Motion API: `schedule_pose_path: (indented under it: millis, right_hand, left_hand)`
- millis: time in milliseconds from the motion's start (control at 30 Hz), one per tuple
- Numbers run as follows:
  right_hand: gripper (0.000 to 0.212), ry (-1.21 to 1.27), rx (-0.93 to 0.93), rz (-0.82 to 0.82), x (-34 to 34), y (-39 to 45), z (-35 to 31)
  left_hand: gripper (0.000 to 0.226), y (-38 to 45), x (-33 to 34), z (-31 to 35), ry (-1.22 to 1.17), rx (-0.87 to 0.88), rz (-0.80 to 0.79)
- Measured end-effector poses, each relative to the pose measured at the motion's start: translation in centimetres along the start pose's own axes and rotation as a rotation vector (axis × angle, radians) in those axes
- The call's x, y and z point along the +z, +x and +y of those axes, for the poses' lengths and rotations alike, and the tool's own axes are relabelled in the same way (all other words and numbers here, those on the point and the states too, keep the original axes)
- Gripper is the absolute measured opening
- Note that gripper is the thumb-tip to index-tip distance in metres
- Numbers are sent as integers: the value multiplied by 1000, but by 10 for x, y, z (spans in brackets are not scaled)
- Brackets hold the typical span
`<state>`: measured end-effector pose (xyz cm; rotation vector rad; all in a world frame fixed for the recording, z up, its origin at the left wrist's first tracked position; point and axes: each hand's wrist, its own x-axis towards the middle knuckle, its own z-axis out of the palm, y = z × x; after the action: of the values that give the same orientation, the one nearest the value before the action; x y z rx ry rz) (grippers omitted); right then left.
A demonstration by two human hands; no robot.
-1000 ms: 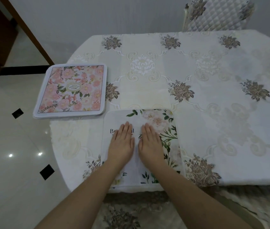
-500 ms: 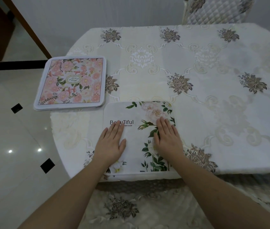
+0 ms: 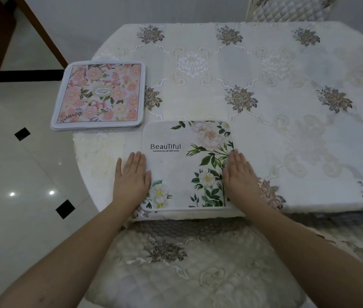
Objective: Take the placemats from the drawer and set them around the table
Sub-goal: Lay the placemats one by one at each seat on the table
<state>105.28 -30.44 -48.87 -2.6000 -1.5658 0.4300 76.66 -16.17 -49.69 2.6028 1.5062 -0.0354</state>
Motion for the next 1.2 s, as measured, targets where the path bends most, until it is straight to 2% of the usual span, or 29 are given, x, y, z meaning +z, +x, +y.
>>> schedule_pose_path:
  millis: [100,267,500,700,933,1200]
  right_hand:
    - [62,110,-48,20,12,-8,-56]
    - [63,72,-118,-21,42,-26,-104]
    - [58,-53,-343,-28,39,-34,-60]
    - [60,-132,-264,-77,23,-33,-9]
    - [61,-147,-212,-101,10,-40,36]
    - [61,-161,-214,-191,-11,-31,24]
  left_hand:
    - [63,1,-5,49,-181,-95,-18]
    - [66,-10,8,97,-195,22,-62]
    - [67,-30,27,74,-50,216,-129]
    - [65,-30,23,45,8,334,-142]
    - [67,-38,11,5,4,234,-185]
    - [72,-54,-7,-13,55,166,-204]
